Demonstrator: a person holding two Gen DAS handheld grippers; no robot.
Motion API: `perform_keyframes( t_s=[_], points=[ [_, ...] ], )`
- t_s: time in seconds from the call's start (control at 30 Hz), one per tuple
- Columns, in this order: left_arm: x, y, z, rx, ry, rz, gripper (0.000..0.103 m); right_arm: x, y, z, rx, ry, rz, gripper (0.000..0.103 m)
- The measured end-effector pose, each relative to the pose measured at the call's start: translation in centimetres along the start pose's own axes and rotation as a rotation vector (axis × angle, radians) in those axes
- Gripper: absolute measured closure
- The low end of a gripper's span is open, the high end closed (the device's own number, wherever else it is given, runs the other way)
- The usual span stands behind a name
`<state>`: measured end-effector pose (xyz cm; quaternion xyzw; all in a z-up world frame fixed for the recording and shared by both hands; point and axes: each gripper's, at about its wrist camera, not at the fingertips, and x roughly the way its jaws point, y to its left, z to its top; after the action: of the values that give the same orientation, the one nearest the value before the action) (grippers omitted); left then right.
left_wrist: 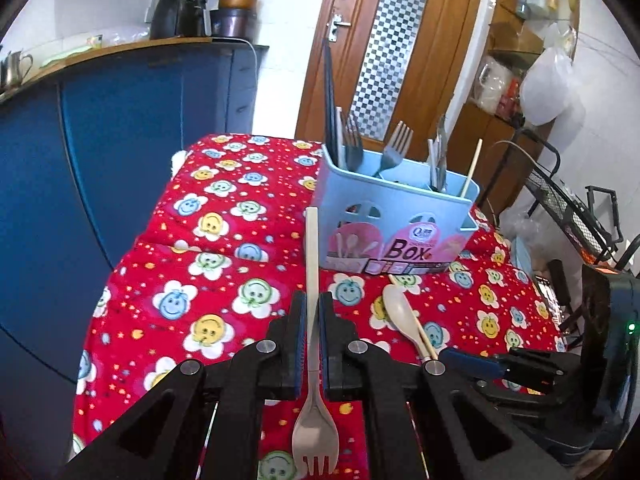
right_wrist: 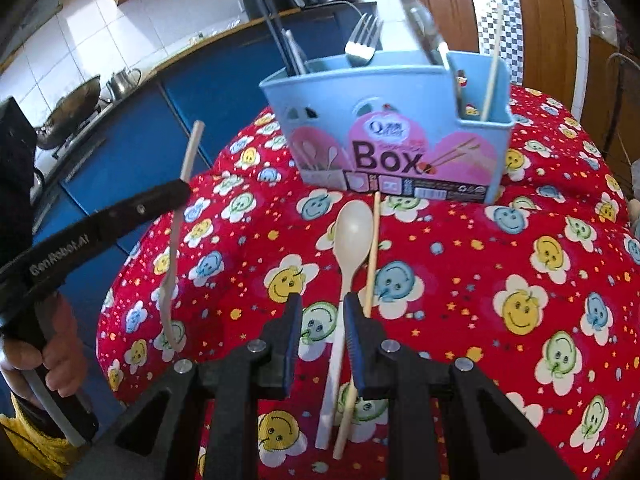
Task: Organize utensils
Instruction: 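Grasp a wooden fork with the left gripper while the right gripper grasps the wooden spoon, then lift the wooden fork and spoon and carry both over the caddy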
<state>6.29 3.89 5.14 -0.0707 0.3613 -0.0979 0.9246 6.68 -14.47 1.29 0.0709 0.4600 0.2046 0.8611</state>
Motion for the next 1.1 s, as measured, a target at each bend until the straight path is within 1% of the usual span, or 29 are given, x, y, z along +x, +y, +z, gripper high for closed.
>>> perform_keyframes(
  t_s=[0.17, 0.23, 0.37, 0.53, 0.57, 0.63, 0.67, 0.73, 0.8, 0.9, 1.1],
  points=[
    [0.2, 1.0, -0.2, -0.018, 0.000, -0.021, 0.097, 1.0, 0.5, 0.2, -0.012, 0.027, -0.040, 0.079],
    [0.2, 1.2, -0.3, -0.017, -0.004, -0.026, 0.097, 1.2, 0.6, 0.4, -0.019, 0.032, -0.072, 0.079],
    [0.3, 1.2, -0.4, -0.008, -0.010, -0.038, 0.097, 2.2, 0.4, 0.5, -0.011, 0.076, -0.081, 0.079],
    [0.4, 1.2, -0.2, 0.001, -0.018, -0.048, 0.097, 2.9, 0.6, 1.2, -0.030, 0.099, -0.086, 0.080],
    [0.4, 1.1, -0.2, 0.003, -0.022, -0.050, 0.097, 3.1, 0.6, 1.4, -0.034, 0.105, -0.085, 0.081],
    [0.3, 1.0, -0.1, 0.005, -0.033, -0.056, 0.097, 3.4, 0.6, 1.7, -0.042, 0.111, -0.092, 0.087],
    [0.3, 1.0, 0.0, 0.006, -0.038, -0.058, 0.097, 3.4, 0.5, 1.7, -0.046, 0.111, -0.106, 0.093],
    [0.2, 1.0, 0.1, 0.007, -0.049, -0.065, 0.097, 3.4, 0.3, 1.8, -0.037, 0.106, -0.102, 0.095],
    [0.0, 0.7, 0.3, 0.020, -0.064, -0.074, 0.097, 3.0, -0.2, 1.7, -0.009, 0.086, -0.078, 0.095],
    [-0.3, 0.3, 0.9, 0.034, -0.086, -0.086, 0.097, 1.5, -0.9, 1.4, 0.040, 0.017, -0.015, 0.096],
    [-1.4, -0.7, 3.1, 0.051, -0.169, -0.090, 0.097, -3.2, -2.1, 2.2, 0.076, -0.188, 0.050, 0.096]
  ],
)
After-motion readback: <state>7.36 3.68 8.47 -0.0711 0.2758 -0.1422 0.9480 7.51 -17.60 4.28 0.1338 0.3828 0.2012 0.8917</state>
